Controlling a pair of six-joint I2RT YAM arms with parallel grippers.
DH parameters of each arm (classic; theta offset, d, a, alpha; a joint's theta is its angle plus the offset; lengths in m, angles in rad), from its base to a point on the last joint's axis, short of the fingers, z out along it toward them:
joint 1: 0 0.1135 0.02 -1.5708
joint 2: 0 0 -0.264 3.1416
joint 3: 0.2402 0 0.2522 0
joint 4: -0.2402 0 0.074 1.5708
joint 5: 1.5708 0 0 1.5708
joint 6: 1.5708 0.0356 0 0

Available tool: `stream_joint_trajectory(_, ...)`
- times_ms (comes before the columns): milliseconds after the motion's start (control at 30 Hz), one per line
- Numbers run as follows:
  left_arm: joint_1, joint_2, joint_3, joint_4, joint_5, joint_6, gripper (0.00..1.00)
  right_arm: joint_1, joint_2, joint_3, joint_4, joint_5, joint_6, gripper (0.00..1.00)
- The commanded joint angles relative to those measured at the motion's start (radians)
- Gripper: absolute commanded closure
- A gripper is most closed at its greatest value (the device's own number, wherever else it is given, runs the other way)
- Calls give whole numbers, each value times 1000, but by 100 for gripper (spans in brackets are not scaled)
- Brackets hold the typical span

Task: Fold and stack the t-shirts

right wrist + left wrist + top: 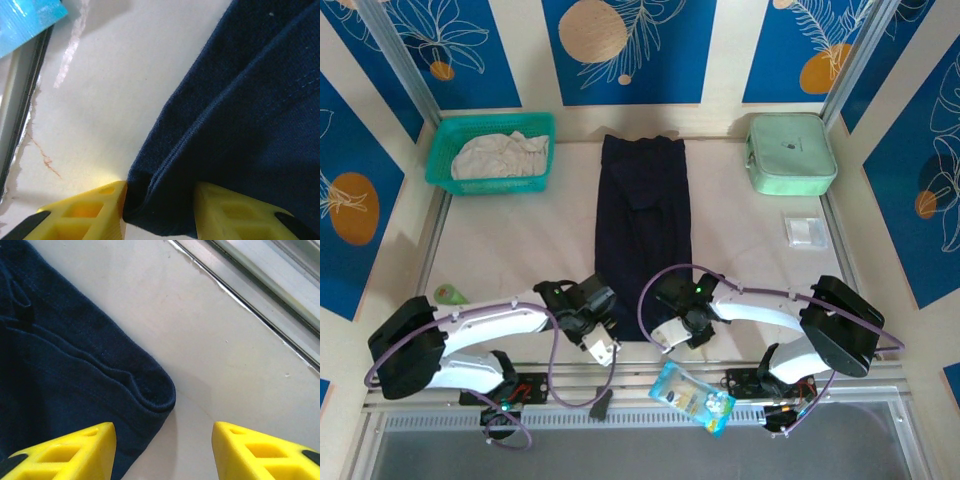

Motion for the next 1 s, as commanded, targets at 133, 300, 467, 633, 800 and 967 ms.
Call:
stream_joint_trajectory(133, -19, 51, 20, 50, 63, -35, 47, -9, 27, -2, 33, -20, 22, 62)
stream_joint_trajectory(300, -17, 99, 12, 139, 41, -29, 51, -7, 29, -1, 29, -22, 27, 62)
stream_joint_trajectory(467, -2, 161, 11, 243, 39, -37, 57, 6, 35, -4, 25, -26, 35, 63)
stream_joint_trajectory(633, 6, 169, 1, 242, 24, -35, 92, 8, 24, -6, 15, -23, 41, 63)
stream_joint_trajectory(800, 6, 127, -34, 206, 11, -26, 100, 8, 15, -6, 16, -28, 43, 65)
stream_joint_trajectory(967, 5, 61, -62, 168, 1, -24, 100, -1, 7, -12, 3, -27, 47, 67)
